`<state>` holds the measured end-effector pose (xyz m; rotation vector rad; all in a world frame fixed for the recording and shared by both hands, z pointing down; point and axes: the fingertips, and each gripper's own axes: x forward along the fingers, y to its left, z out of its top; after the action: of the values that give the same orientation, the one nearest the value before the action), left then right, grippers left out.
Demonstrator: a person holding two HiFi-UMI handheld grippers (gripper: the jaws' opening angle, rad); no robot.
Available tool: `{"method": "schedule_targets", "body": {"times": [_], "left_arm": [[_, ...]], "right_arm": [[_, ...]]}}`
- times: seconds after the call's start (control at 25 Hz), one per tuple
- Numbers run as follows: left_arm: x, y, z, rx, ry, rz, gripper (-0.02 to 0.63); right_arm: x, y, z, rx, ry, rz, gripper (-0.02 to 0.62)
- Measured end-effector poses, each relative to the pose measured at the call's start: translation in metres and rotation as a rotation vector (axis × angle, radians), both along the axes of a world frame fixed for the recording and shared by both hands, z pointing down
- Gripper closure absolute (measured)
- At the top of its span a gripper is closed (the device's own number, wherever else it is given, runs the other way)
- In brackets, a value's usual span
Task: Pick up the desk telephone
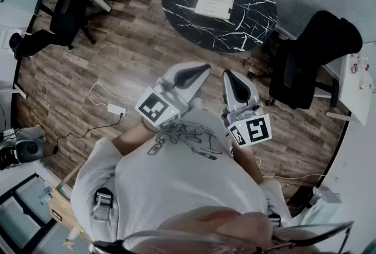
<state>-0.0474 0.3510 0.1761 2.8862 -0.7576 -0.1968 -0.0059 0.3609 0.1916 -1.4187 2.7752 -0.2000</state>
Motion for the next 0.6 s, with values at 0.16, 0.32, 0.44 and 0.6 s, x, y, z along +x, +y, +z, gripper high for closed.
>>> {"method": "schedule_targets", "body": {"times": [0.16, 0.32, 0.44, 0.6], "left_arm": [[0.002, -0.001, -0.002, 0.007, 0.008, -0.003, 0.601], [0.001, -0.001, 0.003, -0.003, -0.004, -0.014, 0.601], [0.002, -0.001, 0.005, -0.018, -0.004, -0.022, 0.601], [0.008, 0.002, 0.009, -0.03, -0.014, -0.025, 0.601]], "right_arm": [[0.0, 0.001, -0.001, 0.008, 0.004, -0.001, 0.588], [0.001, 0.003, 0.0, 0.006, 0.009, 0.0, 0.588], [0.005, 0.005, 0.002, -0.001, 0.002, 0.004, 0.589], [0.011, 0.009, 0.004, 0.001, 0.0, -0.005, 0.589]]}}
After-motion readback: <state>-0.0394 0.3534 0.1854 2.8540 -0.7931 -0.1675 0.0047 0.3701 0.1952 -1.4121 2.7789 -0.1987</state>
